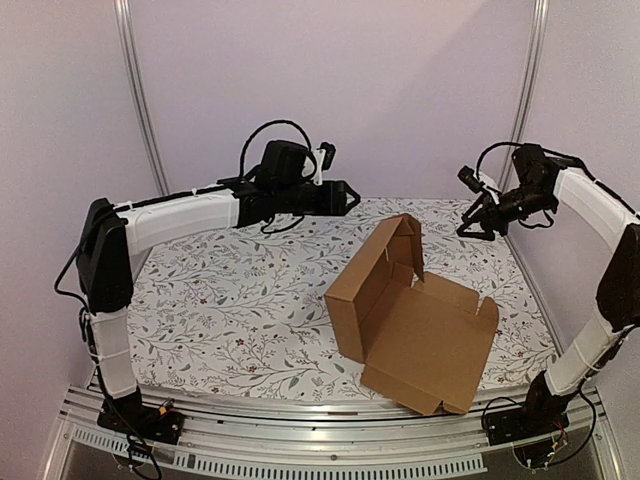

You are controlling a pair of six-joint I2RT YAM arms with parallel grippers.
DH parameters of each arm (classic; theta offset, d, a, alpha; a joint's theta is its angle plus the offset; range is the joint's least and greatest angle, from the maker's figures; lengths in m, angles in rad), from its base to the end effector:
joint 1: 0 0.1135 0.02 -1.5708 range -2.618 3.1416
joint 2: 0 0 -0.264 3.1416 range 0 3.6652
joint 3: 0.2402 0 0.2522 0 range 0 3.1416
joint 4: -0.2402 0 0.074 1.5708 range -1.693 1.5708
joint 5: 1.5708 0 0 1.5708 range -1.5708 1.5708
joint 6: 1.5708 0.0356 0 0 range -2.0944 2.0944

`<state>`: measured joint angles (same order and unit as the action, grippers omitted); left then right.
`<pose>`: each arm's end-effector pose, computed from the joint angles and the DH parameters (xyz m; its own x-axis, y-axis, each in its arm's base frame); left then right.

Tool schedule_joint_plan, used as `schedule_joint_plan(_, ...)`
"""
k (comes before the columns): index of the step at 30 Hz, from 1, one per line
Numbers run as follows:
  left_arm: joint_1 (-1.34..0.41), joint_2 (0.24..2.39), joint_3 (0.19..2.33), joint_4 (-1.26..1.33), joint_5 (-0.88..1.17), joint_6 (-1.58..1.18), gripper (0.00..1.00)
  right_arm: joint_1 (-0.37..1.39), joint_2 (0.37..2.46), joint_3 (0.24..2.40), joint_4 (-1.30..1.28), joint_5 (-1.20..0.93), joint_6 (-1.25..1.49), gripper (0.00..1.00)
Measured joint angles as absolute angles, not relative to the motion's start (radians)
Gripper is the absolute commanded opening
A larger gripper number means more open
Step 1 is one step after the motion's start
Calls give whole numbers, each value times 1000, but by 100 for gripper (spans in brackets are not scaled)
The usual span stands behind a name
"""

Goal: Fold the paper box

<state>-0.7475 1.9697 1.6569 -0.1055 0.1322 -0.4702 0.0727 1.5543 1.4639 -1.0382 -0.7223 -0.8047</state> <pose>0.3444 -0.3256 0.2941 -0.6109 -0.0461 -0.7904 0.5445 0.7002 -0.4617 0.3056 0.0459 0.3241 -0.3824 -0.5699 -0.7273 -0.8830 0.4573 0.1059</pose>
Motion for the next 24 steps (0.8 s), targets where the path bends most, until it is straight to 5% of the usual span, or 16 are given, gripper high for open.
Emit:
schedule_joint_plan(10,-843,2184,1991,-236,146,-383,63,34,1945,1553,-841,-745,-790,67)
schedule_joint_plan(24,-851,2329,2136,-360,146,-339,60,126,2042,1584,-759,-796,-884,68)
